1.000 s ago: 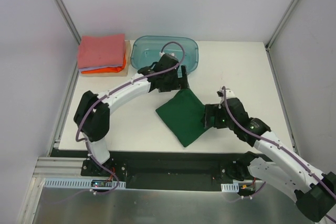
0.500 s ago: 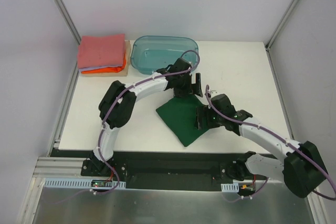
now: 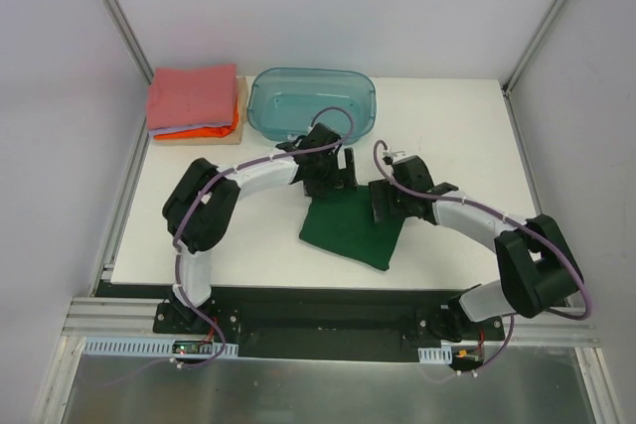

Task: Fold and stack the t-shirts
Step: Put the neatly folded tshirt into the corner of the board with the left arm

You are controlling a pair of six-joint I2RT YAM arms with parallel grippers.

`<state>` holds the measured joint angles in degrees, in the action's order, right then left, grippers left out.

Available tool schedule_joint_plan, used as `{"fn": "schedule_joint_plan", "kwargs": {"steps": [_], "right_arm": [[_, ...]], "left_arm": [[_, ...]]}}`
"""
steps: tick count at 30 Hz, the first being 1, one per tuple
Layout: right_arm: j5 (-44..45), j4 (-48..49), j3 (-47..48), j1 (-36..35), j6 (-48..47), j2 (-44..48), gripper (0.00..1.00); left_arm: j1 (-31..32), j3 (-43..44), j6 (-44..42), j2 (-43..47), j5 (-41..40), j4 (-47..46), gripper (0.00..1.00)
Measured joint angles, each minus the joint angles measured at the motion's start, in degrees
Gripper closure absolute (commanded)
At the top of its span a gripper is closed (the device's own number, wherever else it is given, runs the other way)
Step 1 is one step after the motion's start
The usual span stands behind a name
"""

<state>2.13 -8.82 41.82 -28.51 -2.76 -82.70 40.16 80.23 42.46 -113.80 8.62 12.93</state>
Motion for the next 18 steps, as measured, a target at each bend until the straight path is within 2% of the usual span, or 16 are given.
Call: {"fn": "schedule_joint_plan", "kwargs": {"steps": [4, 7, 11, 14, 18], "right_arm": [[-1.8, -1.5, 1.7, 0.3, -1.8, 1.9, 0.04], [-2.6, -3.7, 1.7, 0.4, -2.0, 9.1, 0.04], [0.3, -4.6, 0.7, 0.4, 1.0, 26.8, 0.04], [4.4, -3.4, -3.6, 0.5, 5.0, 40.4, 0.04], [9.8, -3.7, -12.0, 0.6, 8.0, 50.7, 0.04]], "left_arm": [[-0.2, -5.7, 0.2, 6.6, -1.5, 1.7, 0.01], [-0.1, -7.9, -0.1, 12.9, -1.7, 2.9, 0.01], [-0.2, -12.2, -1.8, 24.9, -2.1, 2.6, 0.01], [-0.4, -15.7, -3.8, 32.5, -2.7, 2.0, 0.01], [-2.6, -20.1, -5.7, 34.0, -1.6, 1.9, 0.01]]}}
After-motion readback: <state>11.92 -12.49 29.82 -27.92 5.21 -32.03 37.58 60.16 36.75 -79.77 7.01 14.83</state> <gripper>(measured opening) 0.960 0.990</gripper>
